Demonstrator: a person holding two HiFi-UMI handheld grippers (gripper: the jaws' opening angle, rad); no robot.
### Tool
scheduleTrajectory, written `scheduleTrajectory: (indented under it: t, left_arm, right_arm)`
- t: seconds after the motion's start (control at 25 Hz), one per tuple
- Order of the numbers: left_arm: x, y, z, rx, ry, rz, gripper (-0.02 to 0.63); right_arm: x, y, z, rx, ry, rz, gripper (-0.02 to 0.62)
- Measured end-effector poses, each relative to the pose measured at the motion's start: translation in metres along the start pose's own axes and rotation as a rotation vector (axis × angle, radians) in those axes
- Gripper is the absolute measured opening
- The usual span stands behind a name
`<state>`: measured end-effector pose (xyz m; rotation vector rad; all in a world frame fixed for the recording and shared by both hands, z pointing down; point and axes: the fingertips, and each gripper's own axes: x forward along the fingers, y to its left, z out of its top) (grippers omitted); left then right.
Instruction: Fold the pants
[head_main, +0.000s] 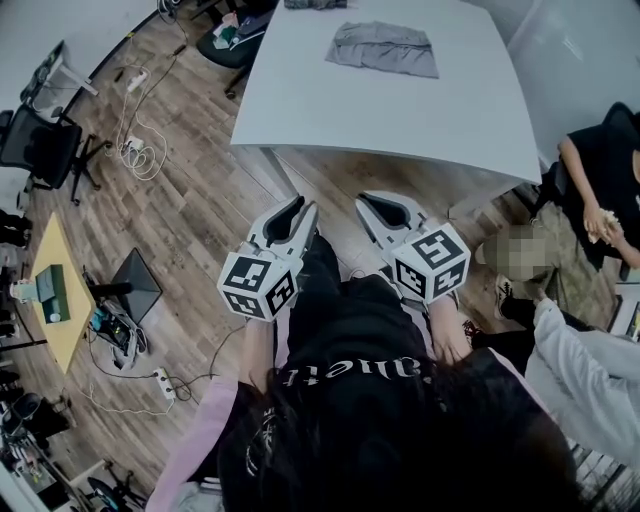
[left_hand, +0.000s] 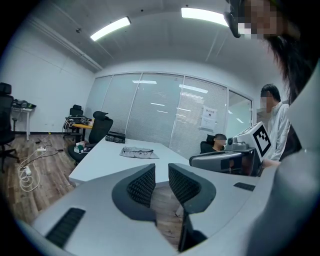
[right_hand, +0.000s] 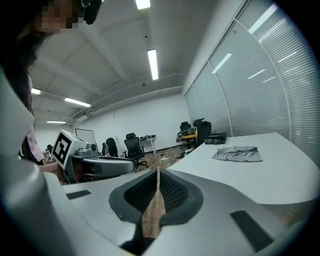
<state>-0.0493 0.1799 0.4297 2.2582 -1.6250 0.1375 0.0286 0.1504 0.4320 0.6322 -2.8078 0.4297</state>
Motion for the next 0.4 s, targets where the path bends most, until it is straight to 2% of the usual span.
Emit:
scheduleTrajectory:
  t: [0.4]
  left_arm:
    - [0.0015,0.0026,-0.0021,-0.005,0.007,0.007,0.098]
  right_arm:
    - [0.0043,-0.0014,-0.0029,-0.004,0.012,0.006,0.032]
